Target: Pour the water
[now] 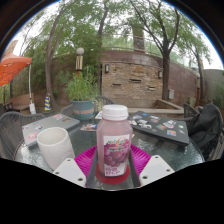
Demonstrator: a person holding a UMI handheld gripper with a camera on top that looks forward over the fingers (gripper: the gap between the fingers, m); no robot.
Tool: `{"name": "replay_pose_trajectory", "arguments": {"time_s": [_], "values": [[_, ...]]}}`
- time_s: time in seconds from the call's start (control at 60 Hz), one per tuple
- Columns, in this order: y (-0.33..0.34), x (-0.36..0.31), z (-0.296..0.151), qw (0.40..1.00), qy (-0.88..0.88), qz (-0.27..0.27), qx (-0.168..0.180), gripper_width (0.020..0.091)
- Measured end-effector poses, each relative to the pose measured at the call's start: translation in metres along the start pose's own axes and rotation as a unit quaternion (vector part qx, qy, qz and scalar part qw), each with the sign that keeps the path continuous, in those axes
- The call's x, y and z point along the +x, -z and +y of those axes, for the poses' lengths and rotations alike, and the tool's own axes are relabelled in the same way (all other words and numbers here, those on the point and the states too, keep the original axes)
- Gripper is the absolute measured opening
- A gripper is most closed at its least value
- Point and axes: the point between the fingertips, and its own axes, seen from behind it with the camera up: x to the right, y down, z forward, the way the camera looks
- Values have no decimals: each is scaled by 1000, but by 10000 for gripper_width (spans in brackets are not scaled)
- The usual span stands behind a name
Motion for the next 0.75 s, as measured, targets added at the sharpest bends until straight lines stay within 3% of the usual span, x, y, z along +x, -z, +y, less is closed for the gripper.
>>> {"name": "replay_pose_trajectory", "arguments": {"time_s": [0.083,0.183,0.317,0.5,0.75], "values": [[0,0,3,1000,11,2,-9,609],[4,-1,17,999,9,3,-38,753],[30,1,22,999,11,17,-46,810],[118,-3,13,999,22,36,-24,831],[255,-38,30,1000,10,21,21,834]]}}
